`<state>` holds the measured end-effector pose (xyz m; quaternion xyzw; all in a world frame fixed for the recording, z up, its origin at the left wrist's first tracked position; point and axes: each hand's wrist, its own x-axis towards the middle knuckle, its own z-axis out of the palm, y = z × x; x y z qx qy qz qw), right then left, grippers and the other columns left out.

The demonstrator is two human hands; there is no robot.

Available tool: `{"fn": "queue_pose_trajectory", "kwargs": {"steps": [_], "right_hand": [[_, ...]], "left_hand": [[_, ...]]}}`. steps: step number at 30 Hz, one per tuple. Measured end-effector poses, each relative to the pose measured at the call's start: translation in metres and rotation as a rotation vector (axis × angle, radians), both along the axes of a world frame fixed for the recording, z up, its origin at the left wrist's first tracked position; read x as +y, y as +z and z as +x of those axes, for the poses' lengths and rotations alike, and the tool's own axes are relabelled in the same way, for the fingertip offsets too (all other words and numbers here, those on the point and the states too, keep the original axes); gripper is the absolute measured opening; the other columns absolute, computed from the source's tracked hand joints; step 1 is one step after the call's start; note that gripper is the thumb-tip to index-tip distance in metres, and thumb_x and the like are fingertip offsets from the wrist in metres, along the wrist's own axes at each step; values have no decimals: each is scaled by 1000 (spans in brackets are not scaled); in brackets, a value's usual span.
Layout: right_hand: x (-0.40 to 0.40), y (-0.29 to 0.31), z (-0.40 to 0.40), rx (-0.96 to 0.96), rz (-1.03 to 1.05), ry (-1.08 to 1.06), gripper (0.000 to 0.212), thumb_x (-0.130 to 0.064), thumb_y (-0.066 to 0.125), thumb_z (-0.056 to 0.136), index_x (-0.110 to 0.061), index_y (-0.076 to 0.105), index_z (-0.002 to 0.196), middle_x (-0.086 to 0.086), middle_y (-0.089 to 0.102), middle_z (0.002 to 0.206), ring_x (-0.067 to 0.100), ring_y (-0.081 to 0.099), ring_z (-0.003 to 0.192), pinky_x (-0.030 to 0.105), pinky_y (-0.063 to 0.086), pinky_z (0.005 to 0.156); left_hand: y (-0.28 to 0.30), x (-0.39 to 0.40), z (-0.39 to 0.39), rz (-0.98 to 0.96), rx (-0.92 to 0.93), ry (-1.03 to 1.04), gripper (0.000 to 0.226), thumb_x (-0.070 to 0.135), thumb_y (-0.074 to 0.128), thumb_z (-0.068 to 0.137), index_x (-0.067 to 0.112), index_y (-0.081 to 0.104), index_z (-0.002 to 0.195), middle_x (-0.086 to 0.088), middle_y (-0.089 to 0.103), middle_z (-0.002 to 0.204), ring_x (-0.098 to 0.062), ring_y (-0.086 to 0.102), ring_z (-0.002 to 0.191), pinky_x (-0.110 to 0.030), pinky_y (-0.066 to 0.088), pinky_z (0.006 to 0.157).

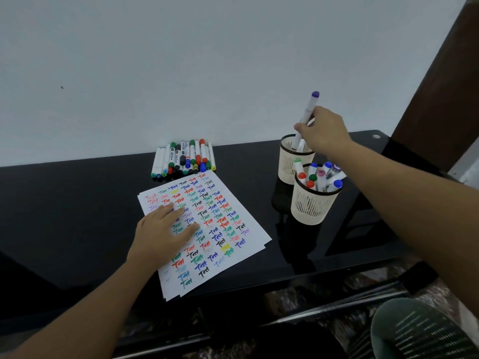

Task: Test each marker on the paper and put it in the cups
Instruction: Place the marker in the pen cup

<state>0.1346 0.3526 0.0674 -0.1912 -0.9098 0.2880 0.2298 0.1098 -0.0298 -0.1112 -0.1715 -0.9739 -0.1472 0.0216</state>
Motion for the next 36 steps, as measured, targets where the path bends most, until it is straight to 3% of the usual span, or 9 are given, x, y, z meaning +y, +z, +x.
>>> {"fn": "queue_pose_trajectory", "kwargs": {"steps": [6, 10, 15, 19, 23, 28, 36], "right_hand": [[7, -12, -6, -61, 11, 5, 31, -35, 64, 101, -10, 61, 117, 7, 65, 107, 25, 63, 95, 38, 49, 78], [7, -15, -6, -50, -1, 8, 33, -41, 64, 100, -14, 62, 119, 2, 60, 108, 20, 58, 95, 36, 47, 82], [-5, -15, -7, -7, 3, 38, 27, -43, 64, 100, -21, 62, 115, 1, 68, 104, 20, 65, 95, 38, 53, 82], [-34, -7, -9, 23, 80, 137, 18, -41, 59, 102, -24, 62, 107, -6, 69, 88, 13, 65, 84, 35, 53, 77], [-77, -3, -13, -19, 175, 309, 19, -42, 56, 103, -25, 65, 106, -9, 69, 86, 13, 65, 83, 33, 52, 75], [-128, -24, -31, -215, 338, 503, 23, -40, 54, 105, -23, 65, 117, -5, 65, 107, 18, 61, 98, 32, 47, 79], [-140, -102, -83, -417, 210, 473, 43, -25, 51, 106, -29, 52, 149, 4, 62, 142, 20, 62, 113, 31, 47, 83]], "left_hand": [[4, 2, 3, 16, -11, 9, 89, 88, 32, 82, 35, 43, 153, 7, 32, 163, -15, 24, 152, -47, 15, 124], [3, 1, 2, 7, -15, 10, 86, 87, 34, 84, 35, 43, 153, 8, 32, 163, -14, 24, 152, -46, 14, 124], [3, 2, 2, 7, -18, 13, 87, 87, 34, 84, 36, 42, 153, 9, 31, 164, -14, 23, 152, -46, 14, 123], [4, 2, 2, 8, -28, 14, 88, 88, 33, 83, 36, 41, 153, 8, 31, 164, -15, 23, 152, -47, 15, 124], [10, 2, 2, -6, -80, 0, 87, 86, 36, 84, 36, 37, 155, 6, 26, 166, -17, 21, 153, -48, 13, 125], [9, 1, 3, -18, -84, -13, 87, 87, 33, 85, 37, 32, 157, 6, 23, 167, -16, 17, 154, -46, 9, 125], [7, 0, 4, 53, -73, 1, 85, 88, 36, 85, 39, 36, 154, 9, 26, 165, -14, 16, 153, -43, 5, 124]]}}
